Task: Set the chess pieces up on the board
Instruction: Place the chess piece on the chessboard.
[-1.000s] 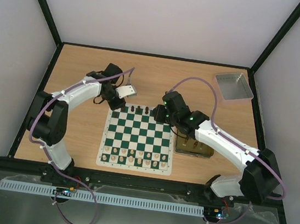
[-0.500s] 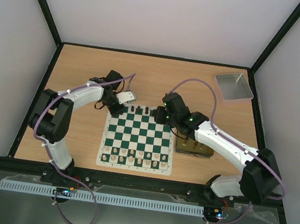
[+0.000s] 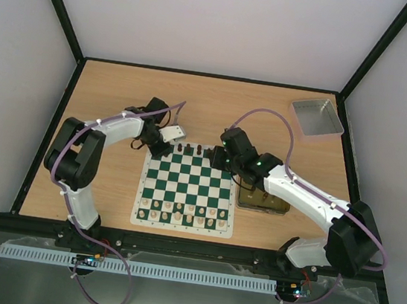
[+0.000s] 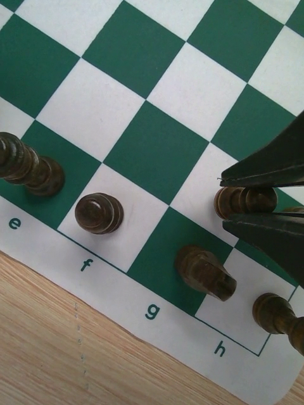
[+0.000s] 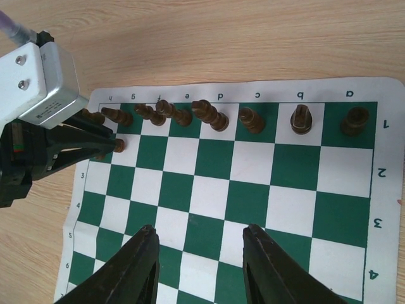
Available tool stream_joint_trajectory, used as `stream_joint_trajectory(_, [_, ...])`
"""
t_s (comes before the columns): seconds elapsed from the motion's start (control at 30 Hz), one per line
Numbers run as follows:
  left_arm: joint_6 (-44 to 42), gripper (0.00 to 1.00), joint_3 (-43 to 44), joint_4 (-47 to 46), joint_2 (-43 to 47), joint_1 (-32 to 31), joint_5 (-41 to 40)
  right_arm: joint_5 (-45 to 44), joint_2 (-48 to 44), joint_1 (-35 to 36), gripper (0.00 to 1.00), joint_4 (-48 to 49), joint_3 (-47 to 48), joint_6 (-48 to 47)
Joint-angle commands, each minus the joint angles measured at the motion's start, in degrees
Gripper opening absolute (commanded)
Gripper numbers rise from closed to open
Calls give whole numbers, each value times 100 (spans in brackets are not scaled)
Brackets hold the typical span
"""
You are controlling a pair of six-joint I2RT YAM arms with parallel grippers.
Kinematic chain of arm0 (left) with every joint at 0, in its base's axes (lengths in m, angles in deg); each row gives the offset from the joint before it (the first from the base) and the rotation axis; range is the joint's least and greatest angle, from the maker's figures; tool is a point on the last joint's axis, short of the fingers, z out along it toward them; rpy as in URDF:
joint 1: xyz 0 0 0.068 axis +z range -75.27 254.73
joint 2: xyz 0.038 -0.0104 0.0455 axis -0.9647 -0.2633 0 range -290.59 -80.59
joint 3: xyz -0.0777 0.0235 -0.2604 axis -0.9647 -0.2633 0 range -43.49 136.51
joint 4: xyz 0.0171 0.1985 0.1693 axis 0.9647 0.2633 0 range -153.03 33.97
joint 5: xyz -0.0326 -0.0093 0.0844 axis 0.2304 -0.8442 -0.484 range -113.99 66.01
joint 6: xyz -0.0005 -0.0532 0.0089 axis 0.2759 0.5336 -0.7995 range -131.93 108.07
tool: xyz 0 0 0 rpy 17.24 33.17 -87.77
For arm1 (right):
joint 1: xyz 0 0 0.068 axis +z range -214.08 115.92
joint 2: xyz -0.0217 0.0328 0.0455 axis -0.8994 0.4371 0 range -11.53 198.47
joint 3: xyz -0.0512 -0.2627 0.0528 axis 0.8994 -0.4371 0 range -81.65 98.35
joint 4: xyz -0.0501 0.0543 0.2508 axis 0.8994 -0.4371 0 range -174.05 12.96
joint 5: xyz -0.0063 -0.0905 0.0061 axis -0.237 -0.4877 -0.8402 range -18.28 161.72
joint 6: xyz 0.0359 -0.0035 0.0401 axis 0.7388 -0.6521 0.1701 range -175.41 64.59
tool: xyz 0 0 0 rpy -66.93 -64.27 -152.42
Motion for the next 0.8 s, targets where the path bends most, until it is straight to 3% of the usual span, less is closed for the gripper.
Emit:
stream_joint_trajectory(0.0, [35,3,-75,-67,-62,-36,99,-43,-84,-23,36,135,-113,-19])
stream_joint_trajectory(0.53, [52,6,-102,-72,-160,-46,150,-7,27,-24,36,193,-138,-45])
stream_joint_trajectory(0.77, [104,33,-54,-59,-133,-45,156,39,52,-29,37,202,-124,-52])
